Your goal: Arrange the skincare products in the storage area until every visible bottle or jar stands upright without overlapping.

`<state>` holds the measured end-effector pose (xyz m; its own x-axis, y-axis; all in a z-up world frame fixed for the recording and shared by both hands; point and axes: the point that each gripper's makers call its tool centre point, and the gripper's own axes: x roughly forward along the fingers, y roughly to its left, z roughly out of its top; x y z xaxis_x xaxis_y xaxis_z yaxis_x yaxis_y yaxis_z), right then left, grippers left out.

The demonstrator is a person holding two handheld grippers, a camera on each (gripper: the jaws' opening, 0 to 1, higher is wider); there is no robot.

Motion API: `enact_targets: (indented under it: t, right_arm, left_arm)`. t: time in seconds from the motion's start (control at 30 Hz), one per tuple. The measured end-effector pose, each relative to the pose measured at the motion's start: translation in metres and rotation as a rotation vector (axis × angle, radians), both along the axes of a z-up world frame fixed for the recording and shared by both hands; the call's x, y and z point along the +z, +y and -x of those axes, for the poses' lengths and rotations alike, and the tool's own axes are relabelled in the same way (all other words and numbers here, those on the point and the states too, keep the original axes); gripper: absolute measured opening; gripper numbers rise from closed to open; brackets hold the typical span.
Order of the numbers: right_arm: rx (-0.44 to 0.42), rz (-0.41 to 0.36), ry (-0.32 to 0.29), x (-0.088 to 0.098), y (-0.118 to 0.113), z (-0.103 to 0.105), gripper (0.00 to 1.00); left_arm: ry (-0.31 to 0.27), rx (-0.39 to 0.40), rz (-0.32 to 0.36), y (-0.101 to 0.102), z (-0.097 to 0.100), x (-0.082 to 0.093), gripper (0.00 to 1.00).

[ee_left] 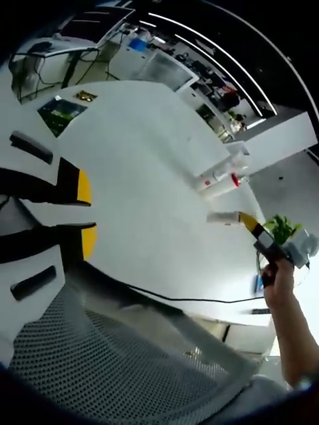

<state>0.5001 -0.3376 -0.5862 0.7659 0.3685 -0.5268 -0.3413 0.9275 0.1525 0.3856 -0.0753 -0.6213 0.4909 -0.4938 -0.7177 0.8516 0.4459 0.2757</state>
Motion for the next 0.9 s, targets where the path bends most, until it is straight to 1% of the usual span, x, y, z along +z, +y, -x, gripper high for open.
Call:
enact_targets:
  t: [0.13, 0.2, 0.23, 0.3, 0.47, 0.63, 0.9]
  right_arm:
    - [0.0, 0.004, 0.008, -0.002, 0.002, -0.004, 0.13]
    - [0.026, 0.025, 0.013, -0.004, 0.004, -0.005, 0.13]
    - [0.038, 0.05, 0.015, -0.006, 0.004, -0.006, 0.13]
    - [0.049, 0.064, 0.021, -0.008, 0.004, -0.008, 0.13]
    - [0.048, 0.075, 0.034, -0.011, 0.001, -0.016, 0.13]
    - [0.081, 0.096, 0.041, -0.013, 0.005, -0.022, 0.13]
    - [0.073, 0.137, 0.06, -0.019, -0.003, -0.033, 0.13]
  left_arm:
    - [0.008, -0.003, -0.005, 0.0, 0.001, -0.001, 0.09]
    - [0.005, -0.009, -0.006, 0.0, 0.002, -0.001, 0.08]
    - [0.005, -0.008, -0.003, 0.0, 0.001, -0.001, 0.08]
    - [0.008, -0.004, -0.002, 0.0, 0.001, -0.001, 0.09]
    - [0.015, -0.012, -0.008, 0.0, 0.003, -0.003, 0.08]
    - [0.009, -0.007, -0.006, 0.0, 0.002, -0.002, 0.06]
    - [0.019, -0.004, -0.013, 0.001, 0.002, -0.004, 0.06]
